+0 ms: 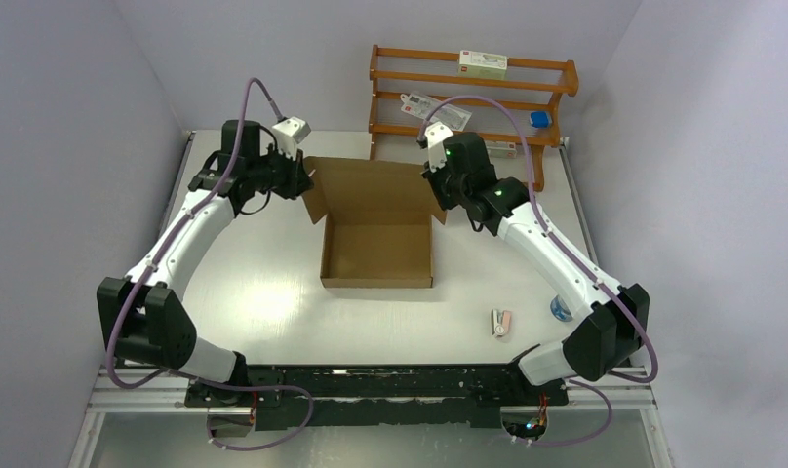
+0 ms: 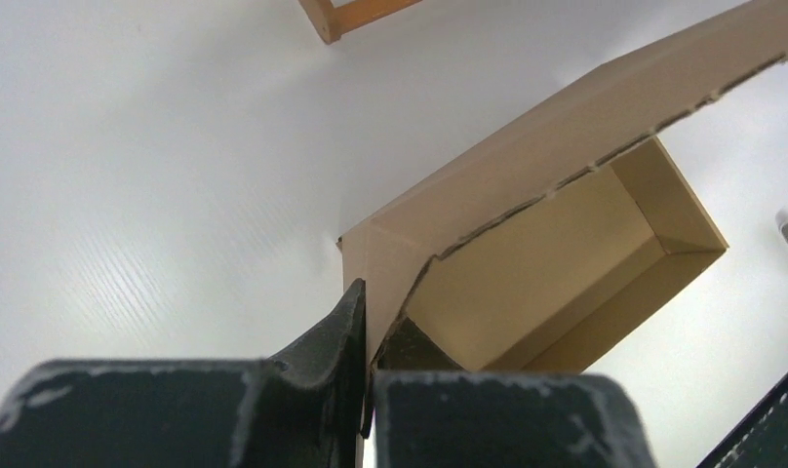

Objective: Fold the paper box

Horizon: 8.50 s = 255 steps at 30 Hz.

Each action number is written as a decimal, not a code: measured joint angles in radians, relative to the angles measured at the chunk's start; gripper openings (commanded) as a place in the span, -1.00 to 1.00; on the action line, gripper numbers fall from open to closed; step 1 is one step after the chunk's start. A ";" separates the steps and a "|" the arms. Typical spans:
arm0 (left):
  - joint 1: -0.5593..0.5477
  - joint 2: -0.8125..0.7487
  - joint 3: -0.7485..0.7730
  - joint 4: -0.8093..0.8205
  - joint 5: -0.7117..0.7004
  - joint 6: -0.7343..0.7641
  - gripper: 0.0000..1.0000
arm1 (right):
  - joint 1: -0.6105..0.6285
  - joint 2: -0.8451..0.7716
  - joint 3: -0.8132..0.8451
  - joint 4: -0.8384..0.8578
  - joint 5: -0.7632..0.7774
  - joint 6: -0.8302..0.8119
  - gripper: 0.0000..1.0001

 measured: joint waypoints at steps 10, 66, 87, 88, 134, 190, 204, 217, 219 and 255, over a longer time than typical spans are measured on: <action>-0.108 0.030 0.059 -0.034 -0.304 -0.294 -0.89 | 0.076 0.057 0.055 -0.008 0.219 0.234 -1.00; -0.268 -0.225 -0.414 0.343 -0.489 -0.702 -0.43 | 0.141 -0.144 -0.362 0.298 0.426 0.663 -0.66; -0.280 -0.617 -0.583 0.146 -0.432 -0.657 0.59 | 0.149 -0.528 -0.536 0.323 0.163 0.635 0.83; -0.280 -0.655 -0.578 0.120 -0.440 -0.646 0.73 | 0.149 -0.548 -0.529 0.306 0.161 0.630 0.84; -0.218 -0.166 -0.276 -0.036 -0.339 -0.406 0.47 | 0.122 -0.242 -0.483 0.257 0.227 0.612 0.80; -0.268 -0.261 -0.589 0.235 -0.432 -0.601 0.15 | -0.022 -0.296 -0.871 0.713 -0.029 0.597 0.46; -0.267 -0.112 -0.624 0.353 -0.335 -0.632 -0.02 | -0.023 -0.162 -0.917 0.831 -0.098 0.637 0.09; -0.262 0.011 -0.497 0.351 -0.394 -0.628 0.29 | -0.031 -0.133 -0.890 0.841 -0.096 0.626 0.28; -0.255 -0.010 -0.484 0.325 -0.411 -0.624 0.35 | -0.030 -0.156 -0.876 0.800 -0.095 0.605 0.37; -0.072 -0.674 -0.481 0.036 -0.700 -0.305 0.88 | 0.674 0.002 -0.649 0.554 0.328 -0.261 0.85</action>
